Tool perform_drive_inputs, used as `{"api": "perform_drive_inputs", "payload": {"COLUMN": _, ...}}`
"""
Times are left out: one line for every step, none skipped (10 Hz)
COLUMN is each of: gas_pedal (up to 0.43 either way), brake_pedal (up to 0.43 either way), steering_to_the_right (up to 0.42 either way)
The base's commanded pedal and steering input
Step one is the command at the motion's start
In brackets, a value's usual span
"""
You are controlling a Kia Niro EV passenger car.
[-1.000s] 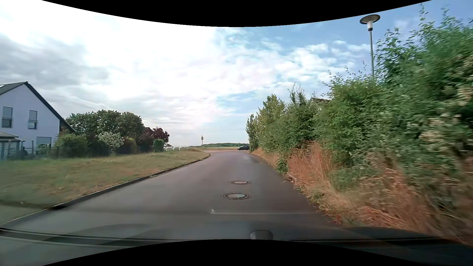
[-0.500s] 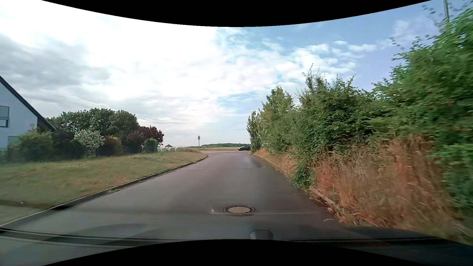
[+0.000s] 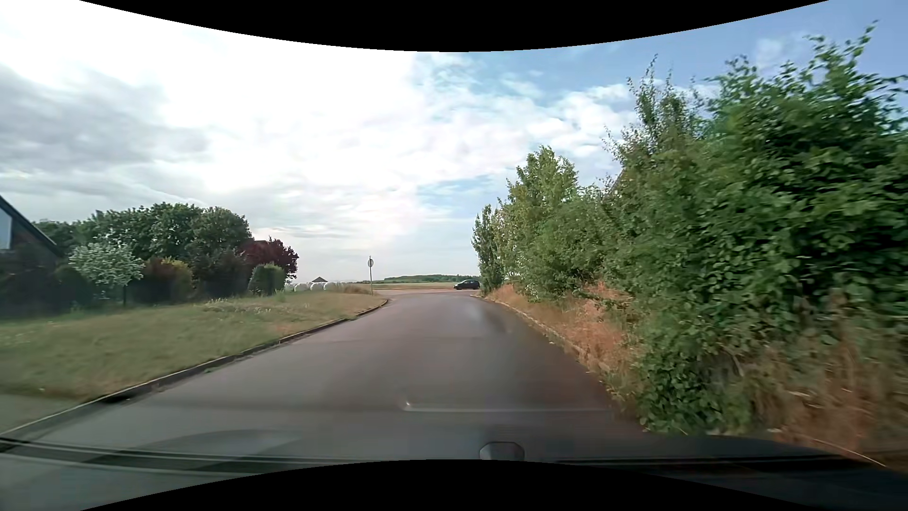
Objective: Follow the waypoints while adhering to traffic rules and regulations
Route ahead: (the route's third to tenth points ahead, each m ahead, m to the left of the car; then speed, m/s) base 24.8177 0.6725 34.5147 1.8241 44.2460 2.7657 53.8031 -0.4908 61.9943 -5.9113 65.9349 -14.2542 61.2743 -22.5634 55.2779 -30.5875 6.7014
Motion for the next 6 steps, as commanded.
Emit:
{"api": "perform_drive_inputs", "payload": {"gas_pedal": 0.087, "brake_pedal": 0.000, "steering_to_the_right": 0.008}}
{"api": "perform_drive_inputs", "payload": {"gas_pedal": 0.087, "brake_pedal": 0.000, "steering_to_the_right": 0.006}}
{"api": "perform_drive_inputs", "payload": {"gas_pedal": 0.087, "brake_pedal": 0.000, "steering_to_the_right": 0.006}}
{"api": "perform_drive_inputs", "payload": {"gas_pedal": 0.087, "brake_pedal": 0.000, "steering_to_the_right": 0.005}}
{"api": "perform_drive_inputs", "payload": {"gas_pedal": 0.087, "brake_pedal": 0.000, "steering_to_the_right": 0.003}}
{"api": "perform_drive_inputs", "payload": {"gas_pedal": 0.087, "brake_pedal": 0.000, "steering_to_the_right": 0.000}}
